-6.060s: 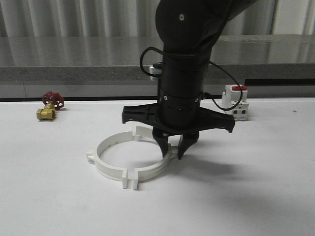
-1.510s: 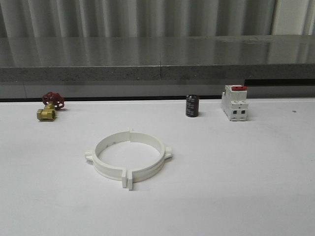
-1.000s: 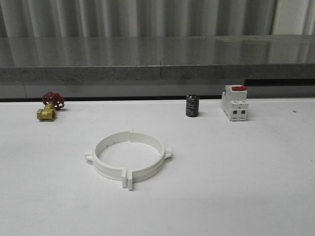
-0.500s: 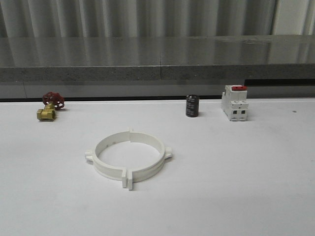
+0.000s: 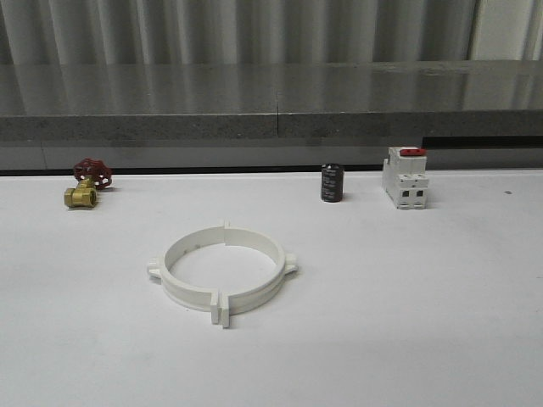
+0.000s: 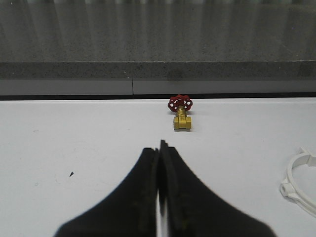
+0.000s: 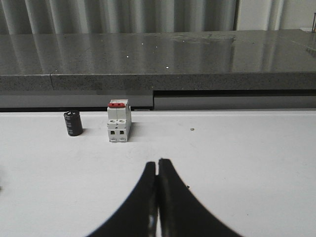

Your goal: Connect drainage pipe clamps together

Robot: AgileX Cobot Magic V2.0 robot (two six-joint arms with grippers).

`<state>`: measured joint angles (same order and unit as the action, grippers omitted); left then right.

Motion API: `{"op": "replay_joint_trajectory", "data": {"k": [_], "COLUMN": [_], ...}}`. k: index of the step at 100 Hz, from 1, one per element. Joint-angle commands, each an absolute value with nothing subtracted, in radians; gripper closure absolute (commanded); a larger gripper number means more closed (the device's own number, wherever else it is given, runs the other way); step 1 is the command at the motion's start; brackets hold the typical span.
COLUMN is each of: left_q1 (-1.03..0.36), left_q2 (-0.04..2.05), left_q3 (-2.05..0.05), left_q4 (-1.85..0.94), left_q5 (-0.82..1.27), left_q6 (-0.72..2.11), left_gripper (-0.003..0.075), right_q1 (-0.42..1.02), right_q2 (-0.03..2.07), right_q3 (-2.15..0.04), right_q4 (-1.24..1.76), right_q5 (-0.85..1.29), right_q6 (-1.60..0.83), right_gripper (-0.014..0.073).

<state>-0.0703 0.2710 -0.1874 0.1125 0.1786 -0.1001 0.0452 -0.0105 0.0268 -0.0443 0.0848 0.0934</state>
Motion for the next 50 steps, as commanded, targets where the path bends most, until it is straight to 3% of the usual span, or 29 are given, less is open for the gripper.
{"op": "replay_joint_trajectory", "data": {"k": [1,23,50], "left_q1": [-0.068,-0.068,-0.066], "left_q2": [0.191,-0.035,-0.029], "left_q3": [-0.134,-0.015,0.045], "left_q4": [0.116,0.113,0.113], "left_q5": [0.060,0.060,-0.016], "left_q6": [-0.105,-0.105,-0.105], "left_gripper": [0.0741,0.0741,0.0741], "right_q1": [0.038,0.038,0.038], "right_q2": [-0.030,-0.030,-0.030], "right_q3": [0.011,0.011,0.011], "right_q4": [-0.041,-0.041,-0.041], "right_q5": [-0.005,-0.005,-0.005], "right_q6": [0.081,0.081,0.081], "right_gripper": [0.0660,0.0660,0.0660]}}
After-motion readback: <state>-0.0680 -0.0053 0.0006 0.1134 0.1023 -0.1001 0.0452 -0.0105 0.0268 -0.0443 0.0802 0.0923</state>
